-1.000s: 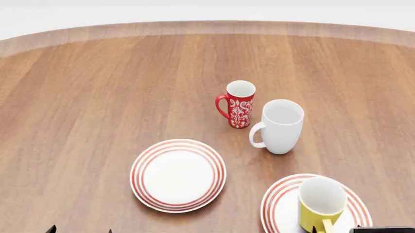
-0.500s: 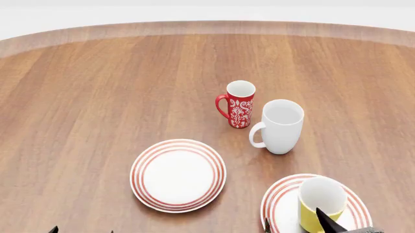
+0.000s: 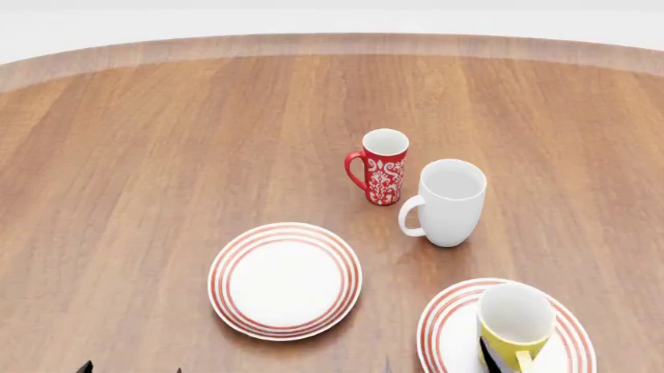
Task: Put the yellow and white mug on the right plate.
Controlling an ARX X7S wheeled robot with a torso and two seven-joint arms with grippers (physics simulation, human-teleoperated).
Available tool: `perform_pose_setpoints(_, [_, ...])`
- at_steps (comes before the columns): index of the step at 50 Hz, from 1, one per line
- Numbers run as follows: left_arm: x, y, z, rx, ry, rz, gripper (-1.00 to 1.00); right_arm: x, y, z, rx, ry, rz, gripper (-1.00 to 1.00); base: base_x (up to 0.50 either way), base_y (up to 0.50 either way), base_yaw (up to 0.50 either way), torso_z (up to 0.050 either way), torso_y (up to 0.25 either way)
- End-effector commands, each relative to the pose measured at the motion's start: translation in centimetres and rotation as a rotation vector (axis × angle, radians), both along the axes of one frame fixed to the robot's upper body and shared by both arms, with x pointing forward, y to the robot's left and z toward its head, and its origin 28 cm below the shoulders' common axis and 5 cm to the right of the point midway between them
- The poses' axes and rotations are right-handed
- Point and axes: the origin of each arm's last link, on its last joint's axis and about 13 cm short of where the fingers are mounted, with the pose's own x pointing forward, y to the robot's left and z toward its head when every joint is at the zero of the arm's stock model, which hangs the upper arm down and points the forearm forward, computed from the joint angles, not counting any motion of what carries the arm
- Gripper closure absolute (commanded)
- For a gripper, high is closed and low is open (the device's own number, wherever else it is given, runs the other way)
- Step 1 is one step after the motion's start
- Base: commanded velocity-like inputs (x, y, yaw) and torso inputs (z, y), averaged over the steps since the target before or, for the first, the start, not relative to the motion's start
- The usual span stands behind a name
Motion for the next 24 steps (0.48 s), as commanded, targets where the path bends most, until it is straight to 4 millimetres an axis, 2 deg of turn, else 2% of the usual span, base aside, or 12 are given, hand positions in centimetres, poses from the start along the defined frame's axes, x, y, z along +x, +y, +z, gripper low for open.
perform_pose_setpoints(1, [0.0,0.0,0.0,0.002,-0.011,0.001,-1.0,-1.0,0.3,1.9,0.108,-0.107,-0.03,-1.0,0.0,0.0,0.0,0.0,0.0])
perform_pose_setpoints(14, [0.0,-0.1,0.1,-0.018,-0.057,0.012,-1.0,-0.8,-1.1,2.9,0.32,-0.25,-0.225,-1.0,0.0,0.0,0.0,0.0,0.0])
perform_pose_setpoints(20, [0.0,-0.1,0.2,-0.025,-0.06,0.017,-1.0,-0.9,-1.3,3.0,0.393,-0.242,-0.201,-1.0,0.0,0.0,0.0,0.0,0.0])
perform_pose_setpoints(24, [0.0,-0.1,0.2,-0.03,-0.062,0.018,-1.0,-1.7,-1.2,3.7,0.55,-0.347,-0.077,-1.0,0.0,0.0,0.0,0.0,0.0])
